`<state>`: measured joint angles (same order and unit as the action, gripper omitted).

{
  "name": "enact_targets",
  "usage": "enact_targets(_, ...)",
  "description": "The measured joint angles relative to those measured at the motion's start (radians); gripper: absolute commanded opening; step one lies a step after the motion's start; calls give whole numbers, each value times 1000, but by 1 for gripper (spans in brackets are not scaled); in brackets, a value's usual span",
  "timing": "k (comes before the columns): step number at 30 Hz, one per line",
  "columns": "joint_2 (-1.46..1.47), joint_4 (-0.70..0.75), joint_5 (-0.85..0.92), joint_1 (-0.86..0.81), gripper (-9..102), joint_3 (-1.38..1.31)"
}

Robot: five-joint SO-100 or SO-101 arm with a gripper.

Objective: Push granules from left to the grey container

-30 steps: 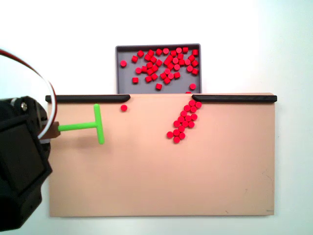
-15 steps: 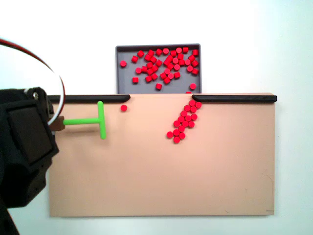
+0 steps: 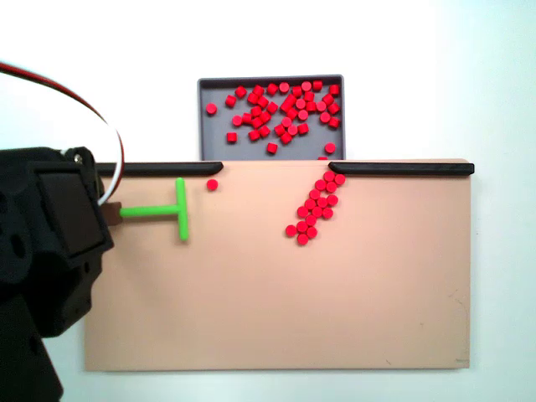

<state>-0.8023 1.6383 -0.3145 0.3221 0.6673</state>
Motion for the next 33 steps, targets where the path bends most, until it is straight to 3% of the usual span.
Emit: enact_targets(33, 52, -6, 0, -31, 0, -12)
